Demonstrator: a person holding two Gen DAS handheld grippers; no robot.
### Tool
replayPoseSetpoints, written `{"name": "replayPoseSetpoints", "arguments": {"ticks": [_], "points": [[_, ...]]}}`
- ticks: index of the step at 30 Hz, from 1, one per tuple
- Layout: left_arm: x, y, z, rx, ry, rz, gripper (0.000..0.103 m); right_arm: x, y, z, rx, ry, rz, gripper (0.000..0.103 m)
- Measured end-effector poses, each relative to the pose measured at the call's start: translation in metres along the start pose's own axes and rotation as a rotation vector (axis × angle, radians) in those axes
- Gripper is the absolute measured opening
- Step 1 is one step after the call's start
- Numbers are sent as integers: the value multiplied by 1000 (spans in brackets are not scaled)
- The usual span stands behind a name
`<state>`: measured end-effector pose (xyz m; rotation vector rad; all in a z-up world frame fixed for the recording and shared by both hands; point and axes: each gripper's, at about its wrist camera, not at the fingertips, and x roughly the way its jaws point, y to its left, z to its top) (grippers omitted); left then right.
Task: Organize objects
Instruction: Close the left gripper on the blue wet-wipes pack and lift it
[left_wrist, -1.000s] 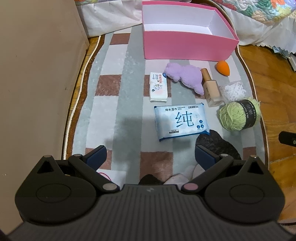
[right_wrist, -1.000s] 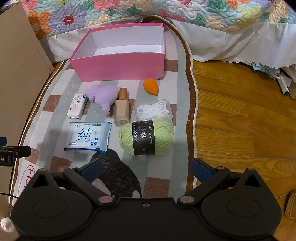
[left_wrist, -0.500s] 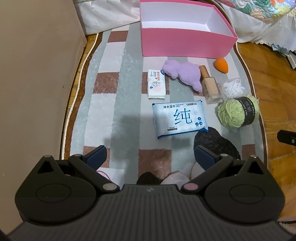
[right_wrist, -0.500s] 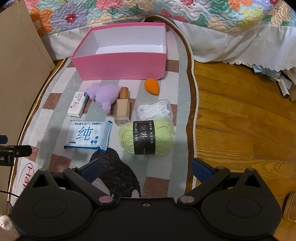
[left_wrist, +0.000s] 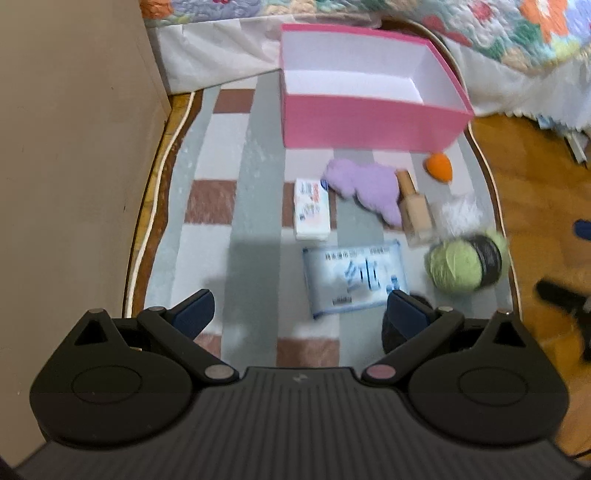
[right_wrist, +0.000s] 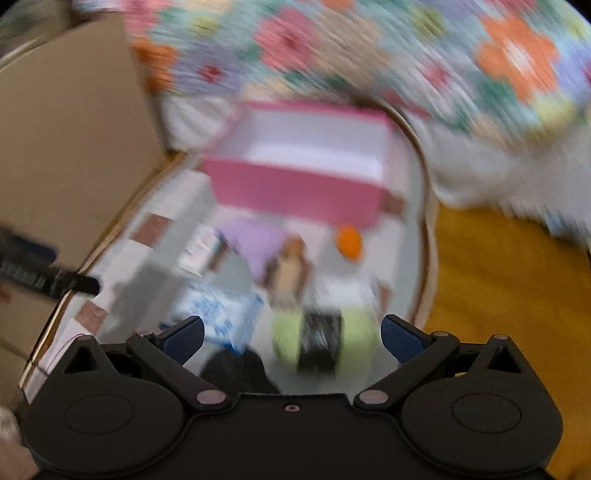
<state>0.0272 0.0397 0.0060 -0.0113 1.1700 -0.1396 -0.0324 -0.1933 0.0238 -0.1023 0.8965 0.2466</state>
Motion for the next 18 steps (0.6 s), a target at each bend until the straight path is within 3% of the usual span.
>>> {"name": "replayPoseSetpoints", "arguments": {"ticks": [5, 10, 18], "points": [[28, -4, 11, 61, -26, 15, 100, 39, 15, 2, -70, -41, 76, 103], [66, -14, 8, 133, -48, 5, 92, 78, 34, -3, -55, 53, 216, 98], [133, -14, 1, 117, 51, -49, 80, 134, 35, -19, 91, 163, 257, 89]]}}
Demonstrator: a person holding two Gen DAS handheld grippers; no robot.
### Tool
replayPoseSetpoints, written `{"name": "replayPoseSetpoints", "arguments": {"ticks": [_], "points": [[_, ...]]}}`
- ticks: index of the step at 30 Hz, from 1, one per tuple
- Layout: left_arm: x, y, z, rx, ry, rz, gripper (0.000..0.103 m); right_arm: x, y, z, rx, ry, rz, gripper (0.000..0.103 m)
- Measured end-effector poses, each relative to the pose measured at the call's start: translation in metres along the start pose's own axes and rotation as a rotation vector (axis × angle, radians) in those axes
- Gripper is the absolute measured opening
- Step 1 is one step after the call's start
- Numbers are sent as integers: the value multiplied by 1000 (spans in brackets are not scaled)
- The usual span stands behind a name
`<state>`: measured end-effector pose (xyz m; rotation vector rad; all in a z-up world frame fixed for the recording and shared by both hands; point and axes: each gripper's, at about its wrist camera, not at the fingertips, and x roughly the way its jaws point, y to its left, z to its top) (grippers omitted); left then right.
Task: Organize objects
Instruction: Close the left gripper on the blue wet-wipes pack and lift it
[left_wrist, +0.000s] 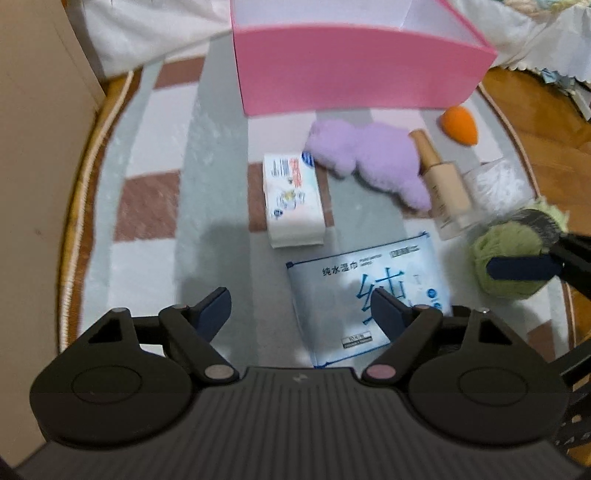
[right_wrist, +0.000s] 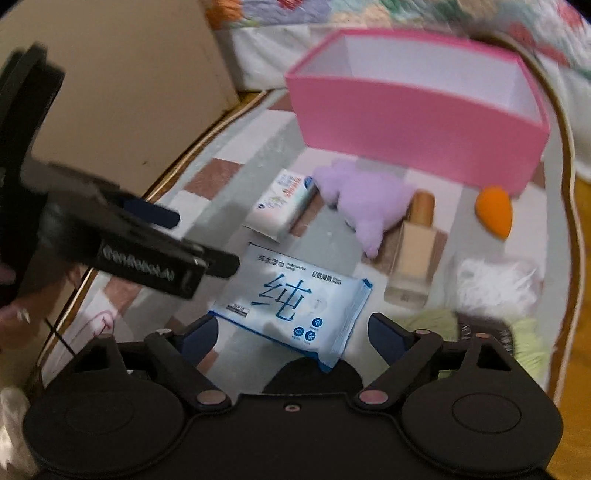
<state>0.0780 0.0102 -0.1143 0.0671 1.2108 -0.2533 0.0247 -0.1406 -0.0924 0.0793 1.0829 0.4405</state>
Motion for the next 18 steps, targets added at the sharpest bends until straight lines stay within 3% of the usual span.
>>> {"name": "replayPoseSetpoints", "arguments": {"ticks": [4, 5, 6, 8, 11, 13, 18], "points": [[22, 7, -3, -47, 34, -30, 80, 21, -4, -4, 35, 26, -37, 84], [25, 9, -5, -65, 34, -48, 76, 25, -4, -4, 31, 26, -59, 82], [27, 11, -9, -90, 28, -73, 65, 27, -2, -5, 21, 22, -81, 80], [29, 13, -13, -126, 10, -103, 64, 31, 3, -4, 1, 25, -117, 74], [28, 9, -14, -124, -19, -88, 57, 37, 7, -3, -21, 47, -158, 60], [29, 7, -14, -140, -24, -106, 52, 41, 5, 0, 3, 54, -129, 55], [30, 2, -14, -158, -33, -132, 44, 46, -7, 5, 73, 78, -80, 56]]}}
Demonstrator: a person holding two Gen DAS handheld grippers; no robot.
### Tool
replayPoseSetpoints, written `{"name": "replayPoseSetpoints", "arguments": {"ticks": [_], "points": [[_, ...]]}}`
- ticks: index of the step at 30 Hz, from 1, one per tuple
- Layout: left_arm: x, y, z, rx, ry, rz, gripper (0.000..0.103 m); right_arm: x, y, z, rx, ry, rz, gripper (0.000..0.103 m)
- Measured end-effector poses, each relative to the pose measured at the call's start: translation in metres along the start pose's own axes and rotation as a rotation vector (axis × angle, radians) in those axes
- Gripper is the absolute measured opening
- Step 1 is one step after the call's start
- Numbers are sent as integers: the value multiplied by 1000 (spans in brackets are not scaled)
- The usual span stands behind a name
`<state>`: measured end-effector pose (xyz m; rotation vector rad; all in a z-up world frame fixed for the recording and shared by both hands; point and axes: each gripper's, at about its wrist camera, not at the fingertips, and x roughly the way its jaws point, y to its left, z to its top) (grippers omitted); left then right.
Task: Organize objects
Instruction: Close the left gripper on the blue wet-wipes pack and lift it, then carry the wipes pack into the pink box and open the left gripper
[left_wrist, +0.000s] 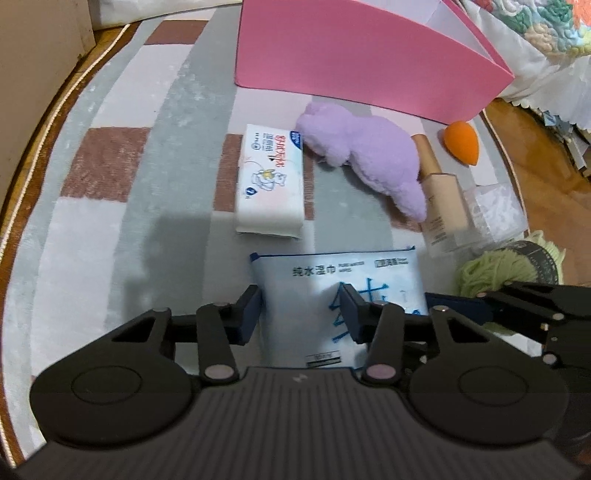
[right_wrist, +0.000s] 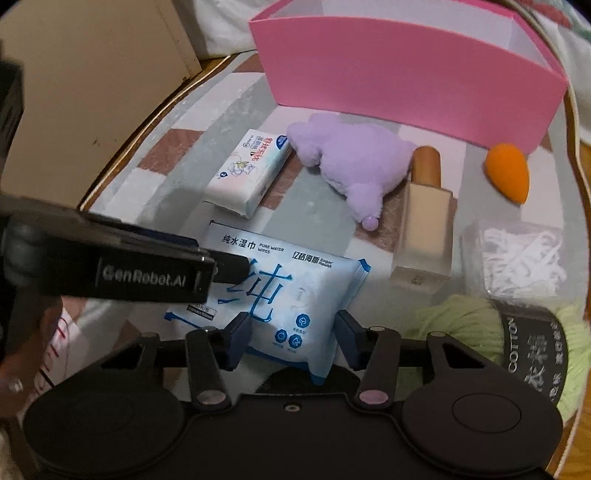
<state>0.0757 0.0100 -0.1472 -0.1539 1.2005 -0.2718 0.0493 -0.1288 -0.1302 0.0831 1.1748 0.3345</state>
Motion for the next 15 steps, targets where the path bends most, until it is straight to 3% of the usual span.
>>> {"name": "replayPoseSetpoints", "arguments": {"ticks": [5, 15], "points": [[-4, -3, -2, 9, -8, 6, 38, 2, 2, -3, 7, -18, 4, 56], [-36, -14, -5, 18, -52, -5, 37, -32, 18, -6, -62, -92, 15, 54]]}}
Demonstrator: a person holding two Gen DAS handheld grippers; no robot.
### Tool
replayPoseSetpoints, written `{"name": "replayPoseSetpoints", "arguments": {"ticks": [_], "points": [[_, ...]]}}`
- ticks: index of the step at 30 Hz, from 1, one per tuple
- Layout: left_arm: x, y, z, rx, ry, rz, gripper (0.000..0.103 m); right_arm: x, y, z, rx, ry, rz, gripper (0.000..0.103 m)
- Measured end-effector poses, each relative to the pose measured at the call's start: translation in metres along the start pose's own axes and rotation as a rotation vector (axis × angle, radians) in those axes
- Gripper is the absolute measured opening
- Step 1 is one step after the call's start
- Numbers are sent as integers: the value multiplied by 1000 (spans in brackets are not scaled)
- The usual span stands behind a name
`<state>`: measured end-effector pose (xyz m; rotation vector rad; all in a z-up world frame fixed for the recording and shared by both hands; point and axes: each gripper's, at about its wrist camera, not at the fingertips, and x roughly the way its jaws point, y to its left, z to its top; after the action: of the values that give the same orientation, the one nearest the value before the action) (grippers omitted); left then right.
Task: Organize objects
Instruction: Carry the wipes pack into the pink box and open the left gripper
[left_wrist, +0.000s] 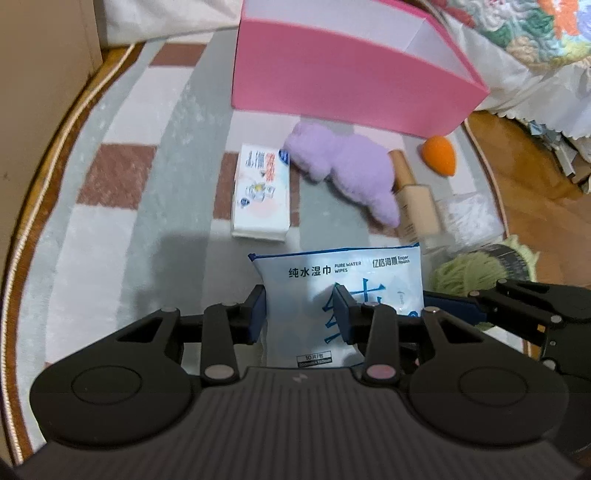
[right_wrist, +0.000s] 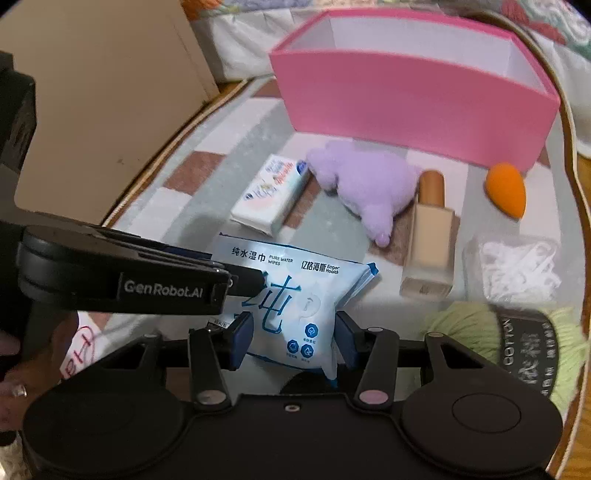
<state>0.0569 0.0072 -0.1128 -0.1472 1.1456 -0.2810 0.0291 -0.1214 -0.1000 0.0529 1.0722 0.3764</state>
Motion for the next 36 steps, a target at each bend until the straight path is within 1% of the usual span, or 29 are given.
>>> {"name": "replayPoseSetpoints", "arguments": {"ticks": [4, 7, 10, 12, 14, 15, 16, 18, 20, 22, 25, 28, 31, 33, 36], "points": [[-22, -9, 7, 19, -30, -9, 37, -24, 1, 7, -18, -54, 1, 54], [-39, -20, 15, 48, -70, -6, 37, -44, 1, 16, -45, -89, 0, 53], [-56, -33, 25, 82, -105, 7, 37, -63, 0, 24, -56, -128, -8, 49], [-67, -40, 31, 99, -119, 10, 37, -75, -2, 30, -55, -151, -9, 43], [-77, -46, 40, 109, -128, 5, 37, -89, -5, 37, -64, -178, -14, 39], [-83, -49, 45, 117, -132, 5, 37, -96, -6, 41, -76, -189, -19, 35], [-89, -52, 53, 128, -139, 5, 37, -101, -6, 45, -85, -197, -22, 33], [-99, -59, 68, 150, -153, 8, 37, -112, -12, 55, -98, -208, -18, 26], [-106, -67, 83, 169, -168, 13, 37, -120, -19, 68, -109, -215, -13, 23], [-111, -75, 101, 191, -183, 23, 37, -128, -27, 83, -131, -226, -15, 23], [-106, -88, 129, 247, -215, 51, 37, -131, -43, 110, -164, -248, -39, 23], [-89, -97, 161, 246, -228, 49, 37, -128, -60, 137, -183, -264, -72, 22], [-66, -104, 190, 235, -226, 22, 37, -117, -83, 164, -158, -245, -92, 22], [-48, -108, 204, 230, -217, 4, 37, -107, -96, 177, -150, -227, -112, 22], [-19, -118, 222, 237, -213, -5, 37, -87, -113, 191, -141, -198, -158, 22]]}}
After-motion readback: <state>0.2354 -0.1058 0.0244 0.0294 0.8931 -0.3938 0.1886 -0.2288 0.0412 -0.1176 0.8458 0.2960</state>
